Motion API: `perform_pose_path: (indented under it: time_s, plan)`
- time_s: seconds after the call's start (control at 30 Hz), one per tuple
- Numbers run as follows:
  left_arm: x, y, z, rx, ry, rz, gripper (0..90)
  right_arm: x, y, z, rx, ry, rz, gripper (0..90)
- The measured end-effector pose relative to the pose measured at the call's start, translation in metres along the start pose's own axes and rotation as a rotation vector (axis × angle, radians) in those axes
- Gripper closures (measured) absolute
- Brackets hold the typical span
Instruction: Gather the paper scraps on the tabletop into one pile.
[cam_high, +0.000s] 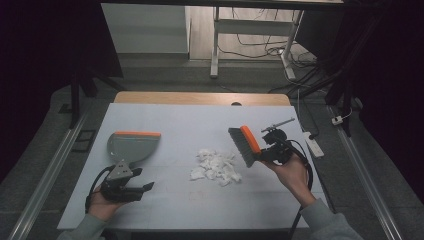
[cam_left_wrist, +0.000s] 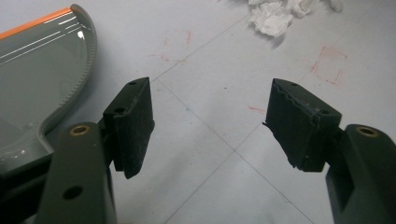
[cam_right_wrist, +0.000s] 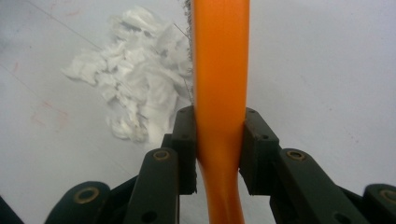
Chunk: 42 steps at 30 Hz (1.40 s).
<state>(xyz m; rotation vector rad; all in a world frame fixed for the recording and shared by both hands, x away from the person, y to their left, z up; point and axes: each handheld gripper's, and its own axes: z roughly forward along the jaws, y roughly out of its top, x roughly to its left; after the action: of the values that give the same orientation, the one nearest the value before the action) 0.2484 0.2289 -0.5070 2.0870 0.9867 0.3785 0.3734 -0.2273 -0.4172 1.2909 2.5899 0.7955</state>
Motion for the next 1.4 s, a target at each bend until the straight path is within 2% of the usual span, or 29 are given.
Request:
perform_pose_path:
  time_s: [0.17,0.43,0.63,0.73,0.83,0.93,1.4]
  plan:
    - [0.003,0.001,0.003,0.003,0.004,-0.011,32.9,-0.012,-0.021,-0.002,-0.037,-0.003,-0.016,70.3]
    - [0.006,0.004,0.004,0.001,0.015,-0.027,33.2,-0.026,-0.053,-0.013,-0.092,-0.042,-0.039,70.4]
    - [0.007,0.006,0.006,0.003,0.016,-0.031,33.2,-0.028,-0.078,-0.02,-0.143,-0.052,-0.056,70.3]
    - [0.008,0.007,0.006,0.001,0.016,-0.033,33.3,-0.029,-0.087,-0.022,-0.161,-0.034,-0.071,70.3]
    - [0.008,0.008,0.007,0.001,0.019,-0.034,33.3,-0.029,-0.095,-0.021,-0.165,-0.051,-0.071,70.3]
    - [0.008,0.008,0.007,0.002,0.02,-0.034,33.3,-0.033,-0.103,-0.02,-0.186,-0.04,-0.067,70.3]
    - [0.005,0.008,0.004,0.0,0.023,-0.024,32.8,-0.034,-0.111,-0.019,-0.206,-0.027,-0.097,70.3]
